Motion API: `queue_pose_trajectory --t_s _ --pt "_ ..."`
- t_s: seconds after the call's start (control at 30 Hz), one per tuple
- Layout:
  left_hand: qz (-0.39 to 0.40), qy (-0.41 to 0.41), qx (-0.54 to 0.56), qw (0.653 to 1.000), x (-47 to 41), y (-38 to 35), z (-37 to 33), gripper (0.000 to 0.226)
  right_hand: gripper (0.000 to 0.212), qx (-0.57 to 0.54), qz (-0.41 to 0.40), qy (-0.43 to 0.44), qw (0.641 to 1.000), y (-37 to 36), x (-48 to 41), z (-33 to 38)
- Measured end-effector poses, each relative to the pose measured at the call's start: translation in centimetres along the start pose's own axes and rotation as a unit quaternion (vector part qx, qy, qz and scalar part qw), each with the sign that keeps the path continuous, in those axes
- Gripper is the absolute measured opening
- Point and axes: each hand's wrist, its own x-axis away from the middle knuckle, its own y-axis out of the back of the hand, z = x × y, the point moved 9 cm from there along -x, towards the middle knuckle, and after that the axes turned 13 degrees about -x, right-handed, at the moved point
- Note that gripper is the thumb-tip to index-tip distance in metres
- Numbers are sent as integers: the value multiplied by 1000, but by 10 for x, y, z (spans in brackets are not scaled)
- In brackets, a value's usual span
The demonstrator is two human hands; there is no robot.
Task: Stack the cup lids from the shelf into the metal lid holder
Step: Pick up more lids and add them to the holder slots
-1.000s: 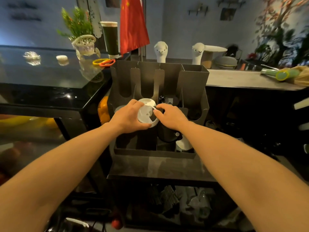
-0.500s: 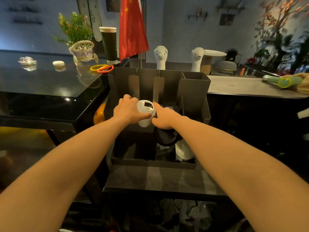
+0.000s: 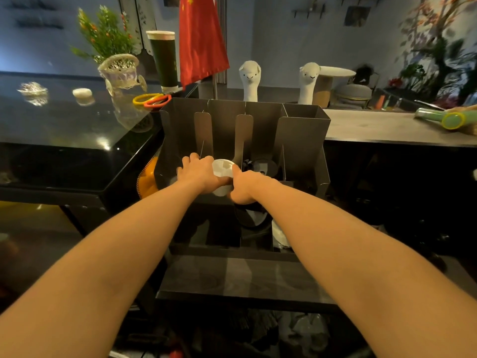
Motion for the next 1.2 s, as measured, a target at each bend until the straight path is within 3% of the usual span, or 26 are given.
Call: queue_pose_trajectory --t_s 0.23,0.4,0.6,0.7,0.8,0.93,1.1,1.2 --pt "23 16 -13 1000 1 -8 4 77 89 -11 -5 -8 1000 -4 -5 0" --pt "-4 14 -62 998 6 -2 2 77 87 -26 -14 -3 1000 -3 -3 0" --pt "-207 -32 17 978 42 16 3 53 73 -116 -100 70 986 3 23 0" --pt "-267 -67 50 960 63 19 5 42 44 -178 -174 99 963 6 37 -3" --pt "-249 -114 106 956 81 12 -1 36 18 -261 -240 104 929 8 47 -10" --pt "-209 -181 173 945 111 2 -16 37 26 -370 -287 66 881 8 57 -26" --pt "-179 -239 118 947 131 -14 -31 86 38 -503 -318 -10 804 -1 64 -48" --pt "-187 -245 100 946 135 -12 -33 95 40 -573 -288 -63 765 -15 67 -54"
